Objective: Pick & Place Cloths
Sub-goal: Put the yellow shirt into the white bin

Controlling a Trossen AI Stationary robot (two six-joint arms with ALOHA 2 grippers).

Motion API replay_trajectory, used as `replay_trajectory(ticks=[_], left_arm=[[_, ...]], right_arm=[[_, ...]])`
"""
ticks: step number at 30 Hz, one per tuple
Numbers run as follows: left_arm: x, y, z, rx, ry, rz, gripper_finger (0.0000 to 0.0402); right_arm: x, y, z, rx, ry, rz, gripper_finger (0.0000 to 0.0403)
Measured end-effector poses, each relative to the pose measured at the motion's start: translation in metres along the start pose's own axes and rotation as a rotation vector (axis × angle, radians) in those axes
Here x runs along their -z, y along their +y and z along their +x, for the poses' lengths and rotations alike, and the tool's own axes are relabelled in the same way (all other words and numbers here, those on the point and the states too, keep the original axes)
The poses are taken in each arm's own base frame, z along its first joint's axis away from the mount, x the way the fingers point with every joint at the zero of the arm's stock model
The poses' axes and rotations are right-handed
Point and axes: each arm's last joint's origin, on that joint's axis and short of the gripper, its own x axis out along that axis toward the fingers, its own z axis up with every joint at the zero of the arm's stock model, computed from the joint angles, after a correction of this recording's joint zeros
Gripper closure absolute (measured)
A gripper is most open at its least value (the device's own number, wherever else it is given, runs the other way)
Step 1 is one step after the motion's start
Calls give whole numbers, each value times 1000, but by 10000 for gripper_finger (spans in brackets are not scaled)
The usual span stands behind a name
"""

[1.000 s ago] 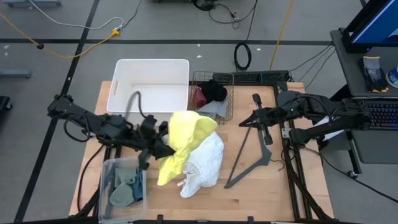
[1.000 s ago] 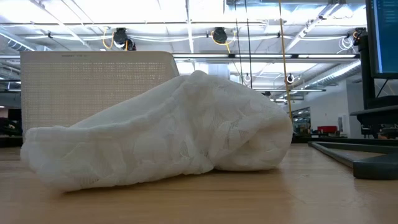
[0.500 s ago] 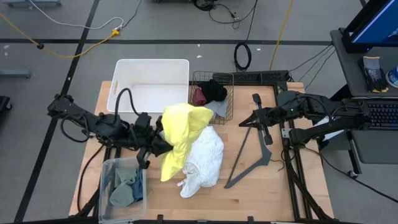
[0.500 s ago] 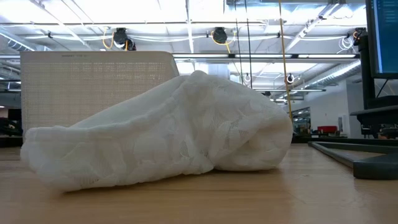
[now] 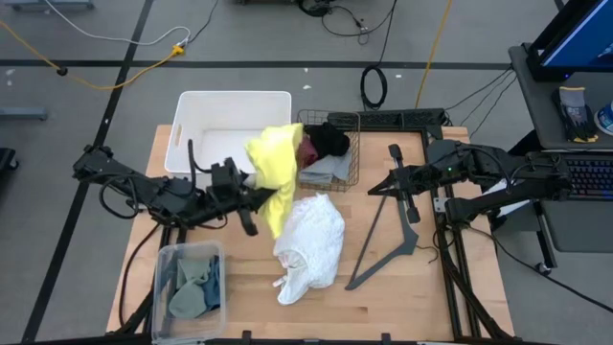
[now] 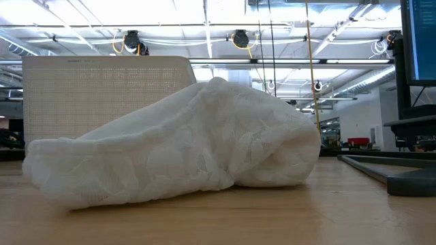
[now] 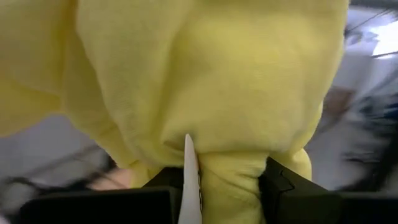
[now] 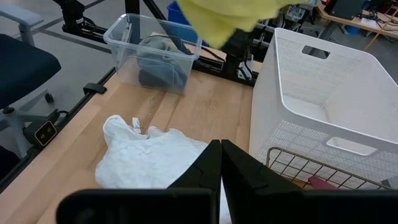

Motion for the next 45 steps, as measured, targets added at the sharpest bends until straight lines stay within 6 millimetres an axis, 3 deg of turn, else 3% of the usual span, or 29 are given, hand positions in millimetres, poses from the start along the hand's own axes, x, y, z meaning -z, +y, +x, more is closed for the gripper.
replay_trajectory(ticks=[10, 19, 26, 36, 45], left_arm=[[-2, 10, -2, -365, -2, 386, 319], [-7, 19, -8, -772, 147, 739, 319], [-19, 24, -5, -810, 182, 804, 319], [-21, 32, 1, -854, 192, 811, 319], [-29, 62, 21, -950, 243, 919, 319]], right_arm=[[0, 0, 0, 0, 0, 0, 399], [0, 0, 0, 0, 0, 0, 399], [0, 0, 0, 0, 0, 0, 399], [0, 0, 0, 0, 1, -4, 399], [0, 0, 0, 0, 1, -58, 399]])
